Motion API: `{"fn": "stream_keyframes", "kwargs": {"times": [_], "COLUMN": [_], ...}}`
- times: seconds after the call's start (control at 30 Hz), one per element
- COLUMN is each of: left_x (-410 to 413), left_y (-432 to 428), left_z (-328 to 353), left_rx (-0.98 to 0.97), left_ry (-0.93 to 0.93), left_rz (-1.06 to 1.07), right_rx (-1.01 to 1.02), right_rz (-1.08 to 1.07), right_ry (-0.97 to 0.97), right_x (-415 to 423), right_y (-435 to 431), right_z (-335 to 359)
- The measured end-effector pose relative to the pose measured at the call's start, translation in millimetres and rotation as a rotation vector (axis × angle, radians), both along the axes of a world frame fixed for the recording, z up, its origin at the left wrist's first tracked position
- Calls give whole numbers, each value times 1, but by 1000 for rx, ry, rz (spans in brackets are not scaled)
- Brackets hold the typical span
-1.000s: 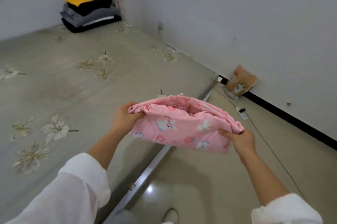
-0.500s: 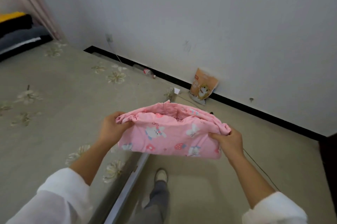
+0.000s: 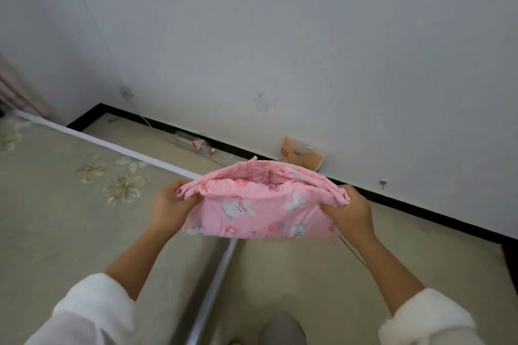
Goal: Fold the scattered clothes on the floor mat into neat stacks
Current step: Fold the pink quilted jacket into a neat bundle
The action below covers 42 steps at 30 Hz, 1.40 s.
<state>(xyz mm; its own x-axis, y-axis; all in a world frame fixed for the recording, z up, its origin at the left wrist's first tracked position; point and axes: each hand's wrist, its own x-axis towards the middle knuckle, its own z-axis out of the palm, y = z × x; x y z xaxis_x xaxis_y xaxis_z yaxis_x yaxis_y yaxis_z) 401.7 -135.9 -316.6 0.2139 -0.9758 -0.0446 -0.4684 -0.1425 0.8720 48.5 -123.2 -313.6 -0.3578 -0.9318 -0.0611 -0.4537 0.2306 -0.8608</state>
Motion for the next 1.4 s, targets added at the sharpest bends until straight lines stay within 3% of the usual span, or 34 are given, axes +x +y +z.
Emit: {"fn": "stream_keyframes", "kwargs": {"times": [0.17,0.3,0.5,0.7,0.97,1.4], "left_x": [-30,-57,-94,-88,-8,218], "left_y": [-102,-192,-287,-341,-385,-474], "left_z": [-22,-34,-42,-41,-53,-58], "left_rx": [-30,-44,7,41,136,154], "left_ry": [-194,-339,-361,-473,-486,-443], "left_rz": [58,87,195,328,548,871], "right_rx": [3,-52,-174,-256,-296,-342], "right_rz": [106,205,433,706,958,1219], "right_ry": [231,276,485,729,750,692], "right_x": [-38,-65,-94,-70,47,354], "right_y": [-114,-219,-373,-487,-598,-769], "right_z": [-7,-12,-7,-13,-33,-33]}}
